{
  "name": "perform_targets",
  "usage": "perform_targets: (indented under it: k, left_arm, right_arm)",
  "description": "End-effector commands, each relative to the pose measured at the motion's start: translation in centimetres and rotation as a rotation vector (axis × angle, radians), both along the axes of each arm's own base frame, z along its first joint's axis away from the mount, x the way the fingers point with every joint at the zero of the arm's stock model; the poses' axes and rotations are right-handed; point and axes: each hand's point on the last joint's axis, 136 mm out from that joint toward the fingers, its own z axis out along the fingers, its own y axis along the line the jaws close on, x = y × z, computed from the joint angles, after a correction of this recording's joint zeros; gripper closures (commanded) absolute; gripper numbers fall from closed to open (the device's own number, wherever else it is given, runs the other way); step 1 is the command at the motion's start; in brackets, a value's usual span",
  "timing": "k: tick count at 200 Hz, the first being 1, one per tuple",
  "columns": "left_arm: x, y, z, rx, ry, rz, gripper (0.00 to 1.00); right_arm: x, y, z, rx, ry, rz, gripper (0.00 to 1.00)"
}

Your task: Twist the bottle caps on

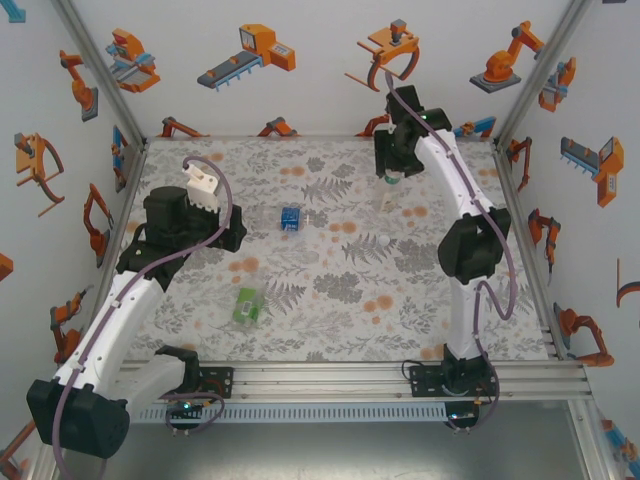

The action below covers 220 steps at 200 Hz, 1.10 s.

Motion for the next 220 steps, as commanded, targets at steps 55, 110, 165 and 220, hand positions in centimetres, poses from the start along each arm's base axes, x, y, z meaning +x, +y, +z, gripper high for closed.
perform_targets:
  k: [55, 110, 165, 220]
  left_arm:
    - [-0.1, 0.0, 0.3, -0.017, -0.007, -0.004, 0.03]
    - [-0.1, -0.2, 0.3, -0.028, -0.007, -0.012, 0.03]
    - [-0.3, -0.4, 0.6, -0.035, -0.011, -0.025, 0.03]
    - [-0.4, -0.6, 0.6, -0.035, -0.007, -0.038, 0.03]
  right_arm:
    - [-0.1, -0.4, 5.1, 0.007, -0.080, 0.010, 0.37]
    - [-1.5, 1.0, 8.6, 0.036, -0.151, 0.052, 0.37]
    - [-3.4, 9.0, 9.4, 0.097, -0.245, 0.388, 0.37]
    - [-6.9, 17.6, 4.6, 0.158, -0.281, 0.858, 0.36]
